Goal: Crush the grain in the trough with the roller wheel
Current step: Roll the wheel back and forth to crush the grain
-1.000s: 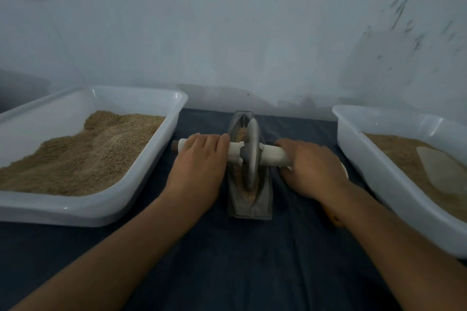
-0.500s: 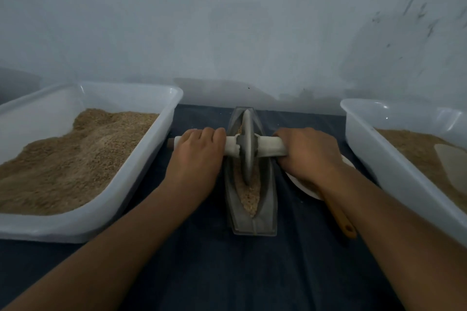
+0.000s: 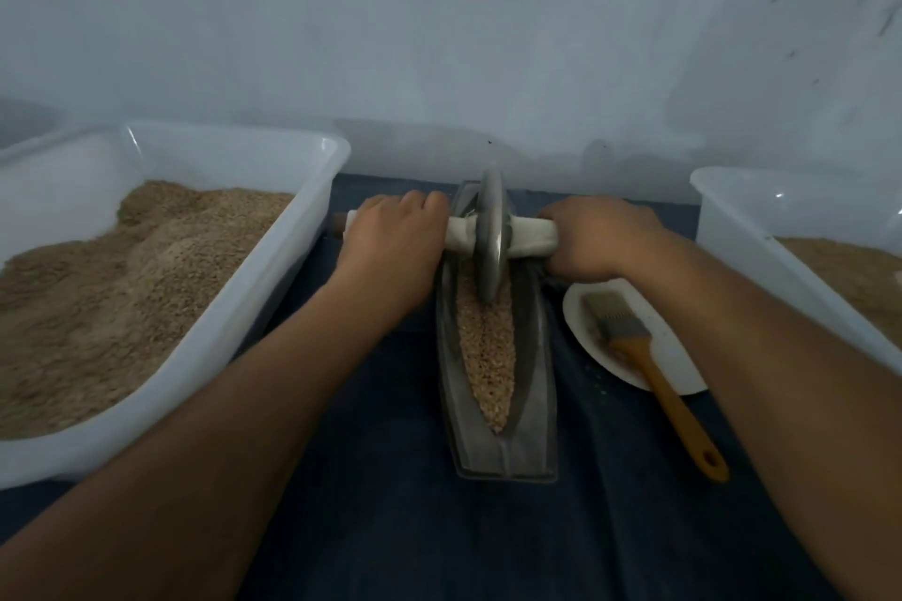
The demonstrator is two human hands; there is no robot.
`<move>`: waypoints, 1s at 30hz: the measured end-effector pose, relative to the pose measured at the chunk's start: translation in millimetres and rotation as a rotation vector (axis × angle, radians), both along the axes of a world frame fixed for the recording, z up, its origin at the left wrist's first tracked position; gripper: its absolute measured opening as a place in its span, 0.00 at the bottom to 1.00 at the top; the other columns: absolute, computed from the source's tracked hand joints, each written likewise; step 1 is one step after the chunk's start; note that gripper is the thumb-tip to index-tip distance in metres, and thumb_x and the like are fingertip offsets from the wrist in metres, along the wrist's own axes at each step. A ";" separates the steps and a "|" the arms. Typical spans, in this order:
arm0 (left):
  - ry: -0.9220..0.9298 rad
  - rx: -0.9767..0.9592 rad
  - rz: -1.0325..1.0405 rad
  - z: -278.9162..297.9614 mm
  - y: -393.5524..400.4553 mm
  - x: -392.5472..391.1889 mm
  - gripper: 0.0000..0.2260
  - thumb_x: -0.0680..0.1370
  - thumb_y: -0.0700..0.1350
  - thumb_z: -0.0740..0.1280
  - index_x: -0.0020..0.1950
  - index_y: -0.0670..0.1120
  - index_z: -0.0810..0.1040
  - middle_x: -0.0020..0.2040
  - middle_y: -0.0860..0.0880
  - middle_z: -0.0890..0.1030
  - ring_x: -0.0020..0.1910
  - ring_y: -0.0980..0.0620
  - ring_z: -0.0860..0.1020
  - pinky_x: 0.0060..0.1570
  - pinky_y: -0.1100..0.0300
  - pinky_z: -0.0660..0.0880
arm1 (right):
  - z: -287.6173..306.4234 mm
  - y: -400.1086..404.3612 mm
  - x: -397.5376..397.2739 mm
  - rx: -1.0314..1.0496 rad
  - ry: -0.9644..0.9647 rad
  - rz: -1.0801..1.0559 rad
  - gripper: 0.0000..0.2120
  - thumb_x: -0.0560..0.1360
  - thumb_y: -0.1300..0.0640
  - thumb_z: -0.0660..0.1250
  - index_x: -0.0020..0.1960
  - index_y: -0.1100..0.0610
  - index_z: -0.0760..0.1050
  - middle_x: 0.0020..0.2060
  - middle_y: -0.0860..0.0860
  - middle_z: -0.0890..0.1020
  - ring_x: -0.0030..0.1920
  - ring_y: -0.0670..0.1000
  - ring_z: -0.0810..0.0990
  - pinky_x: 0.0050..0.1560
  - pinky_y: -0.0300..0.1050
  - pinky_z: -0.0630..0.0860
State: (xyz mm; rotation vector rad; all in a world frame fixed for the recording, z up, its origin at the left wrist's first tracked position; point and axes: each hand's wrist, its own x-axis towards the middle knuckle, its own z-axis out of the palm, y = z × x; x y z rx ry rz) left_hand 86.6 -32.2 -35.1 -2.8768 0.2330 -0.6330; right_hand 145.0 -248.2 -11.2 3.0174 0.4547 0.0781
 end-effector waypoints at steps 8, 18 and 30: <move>-0.015 0.032 -0.039 -5.4 -3.9 -56.9 0.25 0.73 0.46 0.72 0.67 0.48 0.66 0.61 0.47 0.75 0.57 0.48 0.75 0.61 0.54 0.68 | -16.6 -11.2 -63.9 0.091 -0.154 0.025 0.19 0.73 0.46 0.70 0.63 0.40 0.72 0.48 0.47 0.81 0.46 0.53 0.79 0.36 0.45 0.66; 0.008 -0.059 -0.090 -8.8 -2.9 -114.6 0.41 0.71 0.51 0.74 0.77 0.47 0.55 0.72 0.48 0.68 0.69 0.48 0.67 0.75 0.53 0.57 | -17.3 -17.8 -128.5 0.084 -0.356 0.162 0.26 0.76 0.47 0.68 0.72 0.45 0.67 0.56 0.48 0.81 0.52 0.54 0.81 0.40 0.46 0.67; 0.003 -0.099 -0.060 -17.8 6.1 -43.1 0.29 0.72 0.46 0.74 0.70 0.47 0.66 0.63 0.47 0.75 0.60 0.47 0.75 0.62 0.53 0.69 | -14.5 -0.3 -53.7 0.030 -0.295 0.025 0.11 0.73 0.46 0.69 0.55 0.43 0.76 0.43 0.46 0.80 0.41 0.52 0.77 0.31 0.43 0.59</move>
